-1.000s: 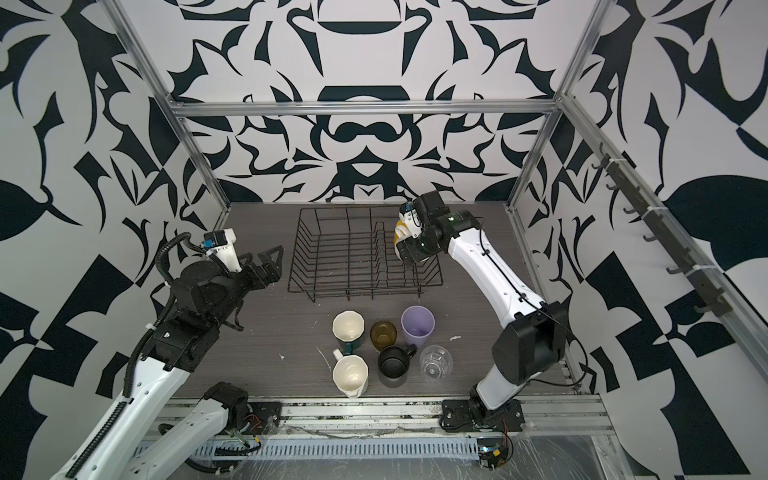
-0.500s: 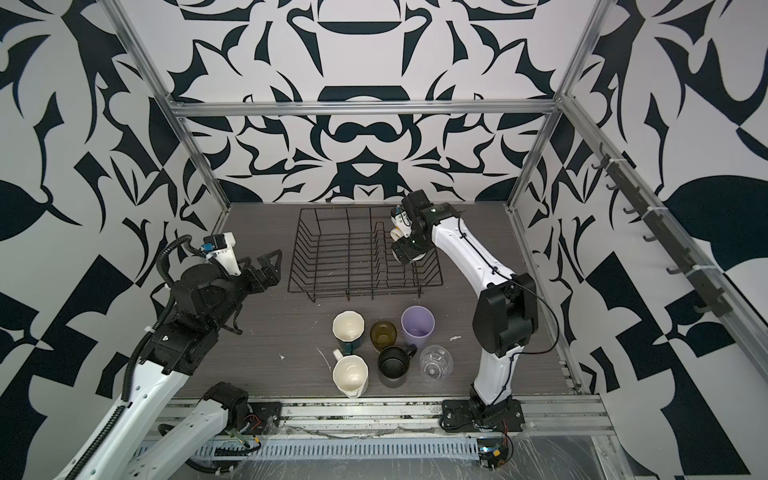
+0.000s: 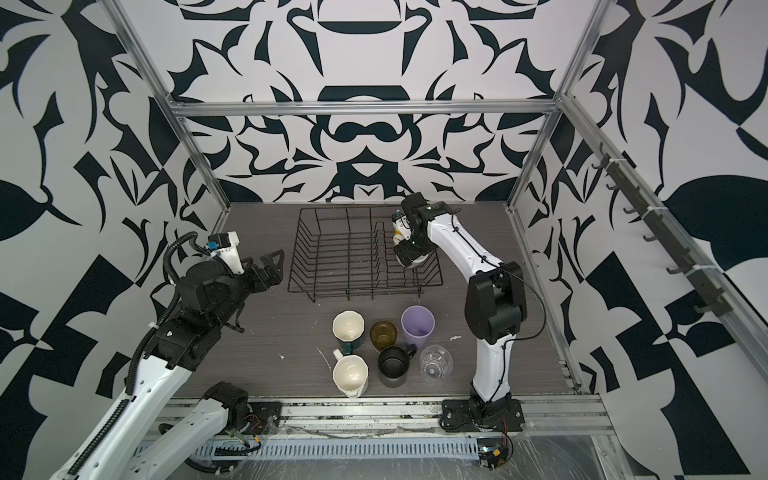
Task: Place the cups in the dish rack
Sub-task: 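Carry the red-lined white mug with the right gripper down beside the yellow mug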
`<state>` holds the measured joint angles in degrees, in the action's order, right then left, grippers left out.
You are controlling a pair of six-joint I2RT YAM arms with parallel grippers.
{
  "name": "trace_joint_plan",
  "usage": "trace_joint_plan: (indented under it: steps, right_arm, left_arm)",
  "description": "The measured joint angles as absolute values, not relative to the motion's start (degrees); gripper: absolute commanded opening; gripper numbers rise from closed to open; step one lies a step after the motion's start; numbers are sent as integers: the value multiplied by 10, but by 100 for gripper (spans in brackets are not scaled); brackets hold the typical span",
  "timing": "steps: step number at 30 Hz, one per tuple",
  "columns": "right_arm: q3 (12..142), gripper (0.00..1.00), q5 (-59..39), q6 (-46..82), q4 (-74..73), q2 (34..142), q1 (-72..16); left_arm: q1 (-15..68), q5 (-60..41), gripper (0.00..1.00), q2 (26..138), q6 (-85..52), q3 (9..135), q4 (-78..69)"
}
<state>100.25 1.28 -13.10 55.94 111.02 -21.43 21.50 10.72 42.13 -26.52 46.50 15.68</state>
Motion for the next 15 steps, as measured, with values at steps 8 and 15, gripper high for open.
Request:
trace_joint_plan:
  steps: [8, 15]
  right_arm:
    - [1016, 0, 18, -135, 563, 1142, -214]
    - [1024, 0, 30, -135, 563, 1162, -215]
  left_arm:
    - [215, 107, 99, 421, -265, 465, 157]
    - [215, 107, 99, 421, -265, 465, 157]
